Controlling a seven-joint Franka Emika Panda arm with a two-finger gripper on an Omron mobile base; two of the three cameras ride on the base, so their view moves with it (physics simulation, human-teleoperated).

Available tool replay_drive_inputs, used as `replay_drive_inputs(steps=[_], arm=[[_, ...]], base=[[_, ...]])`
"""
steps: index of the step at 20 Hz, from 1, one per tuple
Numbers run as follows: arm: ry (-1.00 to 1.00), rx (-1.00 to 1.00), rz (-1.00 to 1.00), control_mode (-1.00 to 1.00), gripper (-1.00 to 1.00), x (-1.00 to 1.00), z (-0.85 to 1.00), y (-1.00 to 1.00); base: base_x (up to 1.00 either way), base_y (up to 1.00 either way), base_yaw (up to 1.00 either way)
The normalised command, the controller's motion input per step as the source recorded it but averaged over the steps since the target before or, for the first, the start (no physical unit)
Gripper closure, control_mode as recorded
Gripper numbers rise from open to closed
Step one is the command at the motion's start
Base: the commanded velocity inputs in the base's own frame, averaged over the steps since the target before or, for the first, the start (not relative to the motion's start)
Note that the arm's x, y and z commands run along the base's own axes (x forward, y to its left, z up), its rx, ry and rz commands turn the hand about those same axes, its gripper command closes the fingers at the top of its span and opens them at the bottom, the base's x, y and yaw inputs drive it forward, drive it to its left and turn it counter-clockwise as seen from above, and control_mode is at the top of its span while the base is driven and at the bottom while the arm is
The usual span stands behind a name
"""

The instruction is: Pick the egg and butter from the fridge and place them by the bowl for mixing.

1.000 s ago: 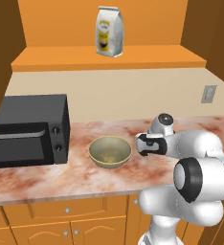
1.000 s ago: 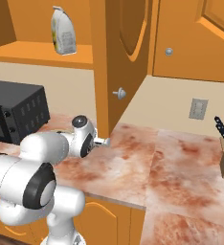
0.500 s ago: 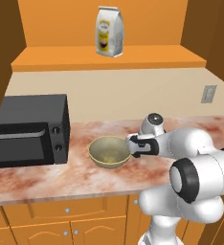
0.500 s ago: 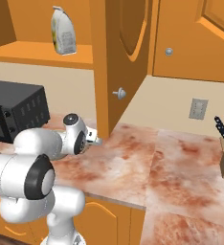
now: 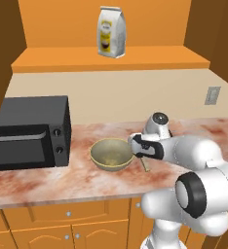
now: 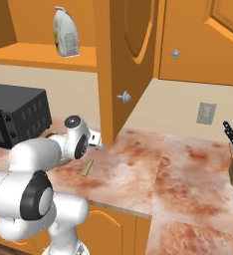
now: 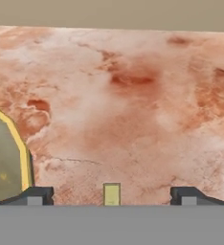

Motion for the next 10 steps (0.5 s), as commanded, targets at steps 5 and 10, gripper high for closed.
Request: replay_drive_inputs(steps=[5,10], arm=[[0.0,0.14,-0.04,-1.0,-1.0,-0.97,1.0,0.02],[0.07,0.12,-0.09,-1.0,-1.0,-1.0,0.95,0.03]], base=[[0.0,0.0,0.0],[0.0,0.0,0.0]])
